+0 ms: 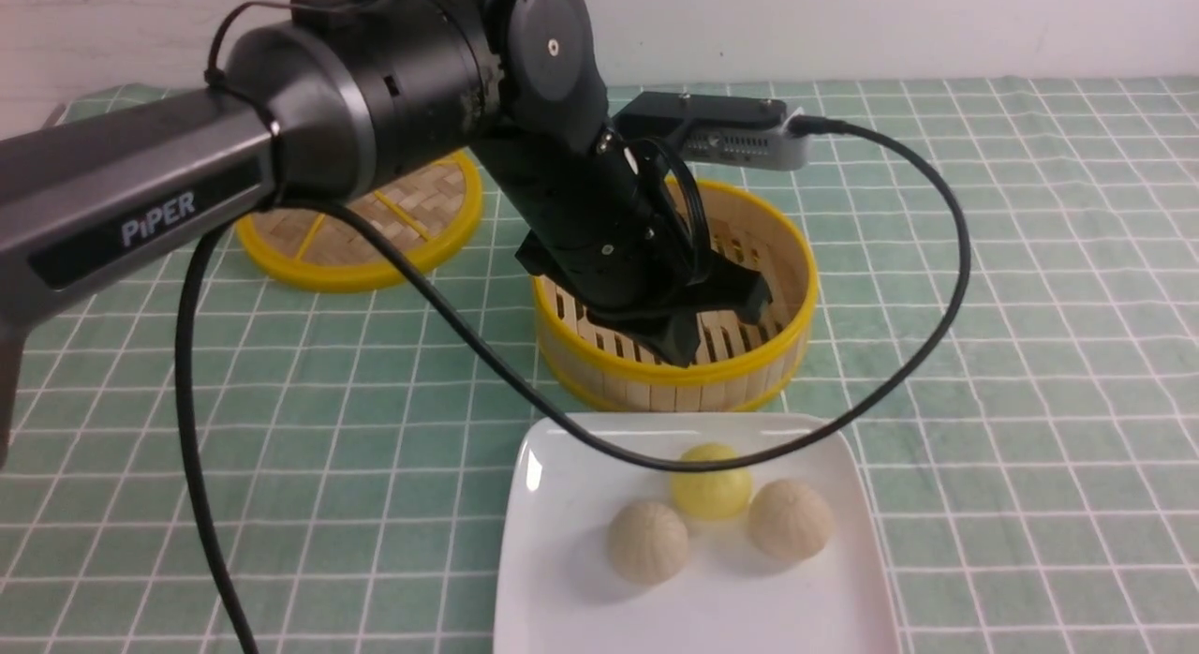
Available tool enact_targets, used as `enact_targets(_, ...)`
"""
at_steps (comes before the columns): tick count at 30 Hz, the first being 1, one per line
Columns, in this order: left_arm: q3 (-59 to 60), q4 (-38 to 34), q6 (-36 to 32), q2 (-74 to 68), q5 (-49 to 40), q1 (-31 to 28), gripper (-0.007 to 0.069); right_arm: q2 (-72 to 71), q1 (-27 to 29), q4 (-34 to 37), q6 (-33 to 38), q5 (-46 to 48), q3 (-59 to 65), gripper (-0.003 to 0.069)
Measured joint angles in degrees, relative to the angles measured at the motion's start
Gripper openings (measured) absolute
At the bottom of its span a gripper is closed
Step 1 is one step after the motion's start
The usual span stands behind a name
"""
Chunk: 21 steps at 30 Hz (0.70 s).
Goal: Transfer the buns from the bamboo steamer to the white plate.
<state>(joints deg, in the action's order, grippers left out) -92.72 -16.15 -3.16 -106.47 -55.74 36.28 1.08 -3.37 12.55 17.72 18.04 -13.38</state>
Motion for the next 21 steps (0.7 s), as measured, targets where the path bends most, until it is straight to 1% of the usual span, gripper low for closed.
enact_targets(4,0.00,1.82,0.00,0.00,0.28,0.00,0.0020,-1.63,2.55,-15.85,0.00,-1.91,5.58,0.0000)
enact_targets(5,0.00,1.83,0.00,0.00,0.43,0.00,0.0021,-1.63,2.55,-15.85,0.05,-2.03,5.58,0.0000)
enact_targets(6,0.00,2.53,0.00,0.00,0.65,0.00,0.0022,-1.63,3.37,-20.16,0.07,-2.77,8.06,0.0000)
enact_targets(9,0.00,3.59,0.00,0.11,0.88,0.00,0.0022,-1.63,3.61,-24.86,0.15,-2.99,12.15,0.0001)
enact_targets(15,0.00,6.68,0.00,3.42,0.99,0.00,0.0022,-1.63,0.37,-25.55,0.19,-1.22,14.74,0.0002)
enact_targets(18,0.00,8.23,0.16,5.95,0.05,0.00,0.0022,-1.63,-0.57,-23.78,0.19,-0.72,14.74,0.0005)
enact_targets(19,0.00,9.15,0.71,8.29,-1.10,0.00,0.0022,-1.63,-0.88,-21.64,0.19,-0.59,14.74,0.0005)
enact_targets(21,0.00,10.34,1.79,10.86,-2.33,0.00,0.0022,-1.63,-0.93,-19.91,0.19,-0.53,14.74,0.0006)
